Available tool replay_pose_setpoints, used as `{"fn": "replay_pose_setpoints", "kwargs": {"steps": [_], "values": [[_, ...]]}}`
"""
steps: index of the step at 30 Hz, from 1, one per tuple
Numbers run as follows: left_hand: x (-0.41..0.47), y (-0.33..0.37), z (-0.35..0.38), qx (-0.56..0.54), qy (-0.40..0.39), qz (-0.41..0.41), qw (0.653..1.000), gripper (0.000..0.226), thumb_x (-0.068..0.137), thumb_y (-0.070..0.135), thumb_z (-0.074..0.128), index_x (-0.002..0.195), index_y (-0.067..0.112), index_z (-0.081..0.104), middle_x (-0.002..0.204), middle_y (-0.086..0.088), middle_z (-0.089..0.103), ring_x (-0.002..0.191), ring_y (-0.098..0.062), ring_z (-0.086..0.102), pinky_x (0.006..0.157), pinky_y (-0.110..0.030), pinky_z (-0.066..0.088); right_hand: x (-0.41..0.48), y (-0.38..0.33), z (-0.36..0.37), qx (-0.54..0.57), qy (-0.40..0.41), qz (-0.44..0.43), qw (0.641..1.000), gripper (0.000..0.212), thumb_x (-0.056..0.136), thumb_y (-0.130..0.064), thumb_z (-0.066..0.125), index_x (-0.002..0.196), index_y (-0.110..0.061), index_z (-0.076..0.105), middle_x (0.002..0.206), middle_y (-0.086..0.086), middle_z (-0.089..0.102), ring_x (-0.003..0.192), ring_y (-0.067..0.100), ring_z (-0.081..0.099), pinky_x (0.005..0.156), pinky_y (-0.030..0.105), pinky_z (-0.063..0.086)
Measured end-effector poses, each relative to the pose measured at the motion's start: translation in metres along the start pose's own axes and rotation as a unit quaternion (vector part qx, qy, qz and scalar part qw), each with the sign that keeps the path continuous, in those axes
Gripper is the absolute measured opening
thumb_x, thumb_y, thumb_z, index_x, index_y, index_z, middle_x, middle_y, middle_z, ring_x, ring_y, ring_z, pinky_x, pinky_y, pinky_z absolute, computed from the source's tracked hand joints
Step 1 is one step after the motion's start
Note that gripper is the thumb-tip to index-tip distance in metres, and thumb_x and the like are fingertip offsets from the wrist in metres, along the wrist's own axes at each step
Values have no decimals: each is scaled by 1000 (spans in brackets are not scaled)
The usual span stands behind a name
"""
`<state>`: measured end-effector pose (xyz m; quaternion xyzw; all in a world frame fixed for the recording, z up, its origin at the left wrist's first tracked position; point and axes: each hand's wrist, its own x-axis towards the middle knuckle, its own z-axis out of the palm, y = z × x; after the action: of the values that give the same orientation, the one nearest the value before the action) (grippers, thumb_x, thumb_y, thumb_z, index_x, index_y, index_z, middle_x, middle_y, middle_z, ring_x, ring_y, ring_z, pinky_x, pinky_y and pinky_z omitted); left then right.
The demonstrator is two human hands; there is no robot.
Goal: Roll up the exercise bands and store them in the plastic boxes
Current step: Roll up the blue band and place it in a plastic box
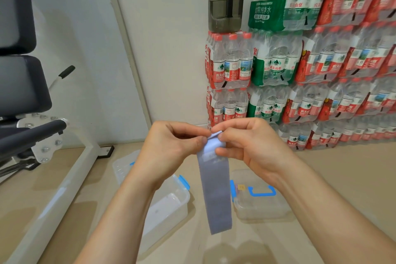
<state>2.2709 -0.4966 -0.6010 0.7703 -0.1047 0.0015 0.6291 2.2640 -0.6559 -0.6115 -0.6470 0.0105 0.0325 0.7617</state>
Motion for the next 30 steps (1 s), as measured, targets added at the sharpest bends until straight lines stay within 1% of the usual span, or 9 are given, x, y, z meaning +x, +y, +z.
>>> {"fn": "replay_pose_setpoints", "kwargs": {"steps": [3,7,11,16,20,22,24,28,30], "values": [[1,-1,1,-1,17,4,1000,25,77,-7,69,74,16,76,75,-2,76,74,-12,72,69,-18,56,0,0,0,14,-10,-10,1000,8,82,2,65,83,0,72,83,13,71,75,16,69,60,22,57],[3,-3,2,4,30,-4,1000,20,78,-3,71,85,15,74,79,-3,77,78,-11,72,67,-14,54,2,5,0,-21,16,-31,999,11,83,5,66,90,-2,71,84,13,73,71,13,70,59,20,55],[2,-4,2,61,22,1,998,23,79,1,70,75,24,74,74,6,76,71,-3,70,65,-12,53,3,6,0,-104,49,-42,993,11,84,1,67,92,-5,71,79,10,72,63,9,69,56,21,56],[3,-9,5,220,22,72,972,16,81,10,67,75,24,71,68,8,70,60,-3,61,56,-9,44,2,8,1,-319,67,-104,940,11,87,-10,65,81,-18,69,71,4,70,53,16,65,57,38,60],[5,-12,6,240,13,94,966,20,83,10,65,75,28,68,73,8,72,69,-7,66,63,-14,50,2,6,1,-373,68,-131,916,15,88,-12,62,78,-23,65,65,-1,66,48,19,63,54,41,58],[5,-12,5,215,19,83,973,25,82,9,68,71,32,69,72,10,72,70,-5,68,69,-18,53,3,6,-1,-354,64,-122,925,14,88,-11,63,79,-21,66,65,1,67,50,21,63,53,39,58],[4,-10,4,173,33,66,982,29,80,5,70,69,32,71,71,12,73,69,-2,68,70,-16,54,3,5,-2,-289,54,-98,951,13,87,-6,64,81,-17,68,66,6,67,47,15,60,56,36,60],[5,-7,7,130,62,55,988,25,76,3,71,68,27,74,68,10,73,64,0,66,63,-13,51,2,5,-1,-150,39,-64,986,13,84,3,65,83,-9,71,79,19,69,59,13,63,63,29,61],[4,-7,9,109,66,46,991,21,75,4,71,70,24,75,67,7,73,64,-2,66,62,-16,51,2,5,-1,-110,36,-56,992,15,83,5,65,83,-9,72,78,17,68,61,13,64,61,26,59]]}}
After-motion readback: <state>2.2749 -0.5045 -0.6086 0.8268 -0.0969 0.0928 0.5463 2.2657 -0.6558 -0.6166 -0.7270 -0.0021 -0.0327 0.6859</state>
